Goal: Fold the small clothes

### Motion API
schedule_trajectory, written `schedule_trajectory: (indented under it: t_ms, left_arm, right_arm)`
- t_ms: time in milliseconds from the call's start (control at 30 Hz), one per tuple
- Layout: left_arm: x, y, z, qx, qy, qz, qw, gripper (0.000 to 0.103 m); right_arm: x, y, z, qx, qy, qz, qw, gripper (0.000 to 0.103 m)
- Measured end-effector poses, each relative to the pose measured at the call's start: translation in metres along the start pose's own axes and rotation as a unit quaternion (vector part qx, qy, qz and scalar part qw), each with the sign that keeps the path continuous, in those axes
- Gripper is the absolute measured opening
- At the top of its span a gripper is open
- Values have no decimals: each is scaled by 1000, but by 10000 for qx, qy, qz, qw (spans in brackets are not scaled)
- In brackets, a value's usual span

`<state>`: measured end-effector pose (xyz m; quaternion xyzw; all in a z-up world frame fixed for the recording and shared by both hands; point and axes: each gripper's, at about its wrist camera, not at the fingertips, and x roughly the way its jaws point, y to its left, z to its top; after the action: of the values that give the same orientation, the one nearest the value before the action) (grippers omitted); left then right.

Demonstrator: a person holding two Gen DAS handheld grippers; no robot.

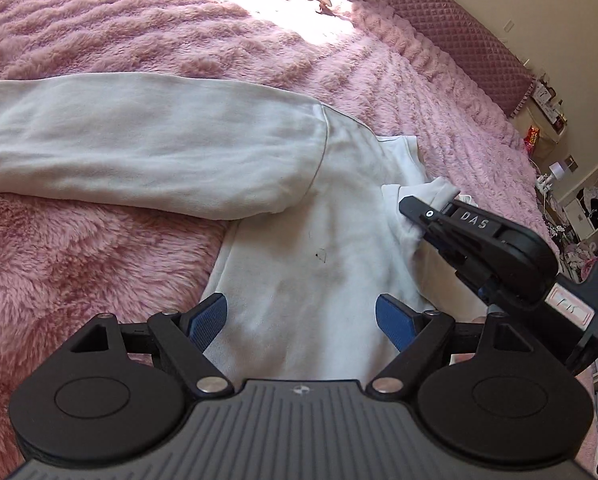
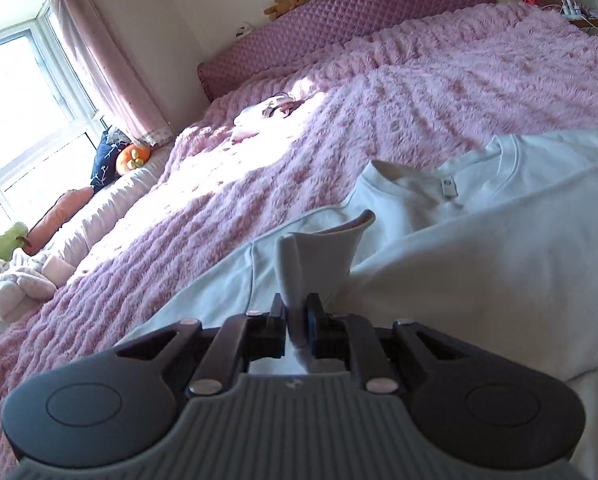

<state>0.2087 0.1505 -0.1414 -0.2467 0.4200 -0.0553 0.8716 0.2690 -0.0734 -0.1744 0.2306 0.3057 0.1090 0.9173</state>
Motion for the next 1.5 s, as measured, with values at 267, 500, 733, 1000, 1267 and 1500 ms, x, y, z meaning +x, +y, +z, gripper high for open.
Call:
schedule_trajectory:
  t_ms: [267, 500, 733, 1000, 1267, 1500]
  left_arm:
    - [28, -7, 9, -124, -146, -563, 9982, 98]
    - [71, -19, 9, -158, -48, -887, 9959, 86]
    - [85, -11, 9, -895, -371, -921, 9910, 84]
    - [88, -14, 14, -1103, -774, -1221, 9833, 5]
    - [33, -15, 6, -795, -1861, -1303, 9706, 5]
    - [77, 17, -6, -1231, -865, -698, 9861, 6]
  right_arm:
    - [-48, -40, 5, 190, 95, 570, 9981, 56]
    - [-130, -111, 38, -127, -384, -421, 9983, 61]
    - [-163, -162, 30, 103, -305, -932, 9951, 61]
    - [-171, -175, 18, -334, -318, -1668, 9849, 61]
    - [-161, -193, 27, -310, -190, -2194, 9750, 61]
    - [-151, -188, 34, -304, -448, -2206, 9739, 61]
